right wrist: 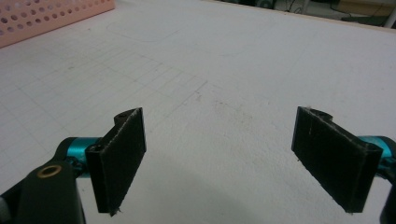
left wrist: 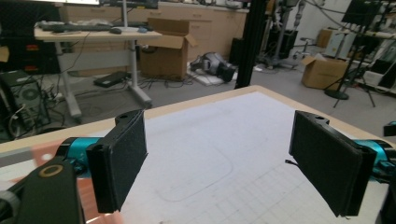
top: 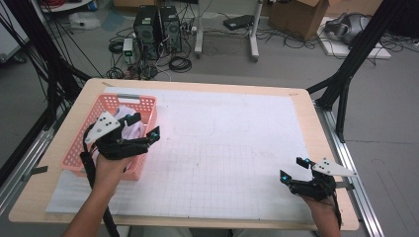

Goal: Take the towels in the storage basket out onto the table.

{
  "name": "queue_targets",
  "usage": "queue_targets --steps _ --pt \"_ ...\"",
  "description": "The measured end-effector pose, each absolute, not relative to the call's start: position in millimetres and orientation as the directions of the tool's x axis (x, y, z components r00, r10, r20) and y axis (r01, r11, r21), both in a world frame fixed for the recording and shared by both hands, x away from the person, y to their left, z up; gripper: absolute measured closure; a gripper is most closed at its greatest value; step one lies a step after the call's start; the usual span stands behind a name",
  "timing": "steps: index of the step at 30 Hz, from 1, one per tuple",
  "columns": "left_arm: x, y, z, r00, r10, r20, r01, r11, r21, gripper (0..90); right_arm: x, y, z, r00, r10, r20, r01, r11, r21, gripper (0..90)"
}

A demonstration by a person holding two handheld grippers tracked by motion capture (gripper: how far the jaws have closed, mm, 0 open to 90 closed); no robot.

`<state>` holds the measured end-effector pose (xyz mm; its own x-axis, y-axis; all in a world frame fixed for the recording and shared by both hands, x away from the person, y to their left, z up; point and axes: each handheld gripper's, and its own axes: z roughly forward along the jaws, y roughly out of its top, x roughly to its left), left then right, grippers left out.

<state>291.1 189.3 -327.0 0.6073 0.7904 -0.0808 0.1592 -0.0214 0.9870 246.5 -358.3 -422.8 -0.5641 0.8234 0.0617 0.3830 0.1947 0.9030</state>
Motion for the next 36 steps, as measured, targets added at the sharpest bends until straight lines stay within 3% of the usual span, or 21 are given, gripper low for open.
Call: queue_targets --steps 9,18,21,31,36 --pt "310 231 -325 0.529 0.836 -0.146 0.264 0.002 0.964 18.2 246 -359 -423 -0.561 0.825 0.063 0.386 0.194 0.902 16.6" --pt "329 250 -345 0.402 0.912 -0.089 0.437 -0.106 0.893 17.8 247 -357 -424 -0.566 0.822 0.058 0.39 0.205 0.898 16.6" --pt "337 257 -357 0.326 0.944 -0.042 0.519 -0.142 0.843 17.8 247 -357 -424 -0.562 0.825 0.061 0.393 0.201 0.898 16.6" --pt "366 263 -380 0.272 0.962 -0.021 0.7 -0.183 0.691 17.3 247 -357 -424 -0.566 0.822 0.056 0.391 0.208 0.896 16.6" --pt "381 264 -396 0.266 0.963 -0.043 0.773 -0.187 0.607 6.6 247 -356 -424 -0.568 0.821 0.054 0.391 0.212 0.896 16.6"
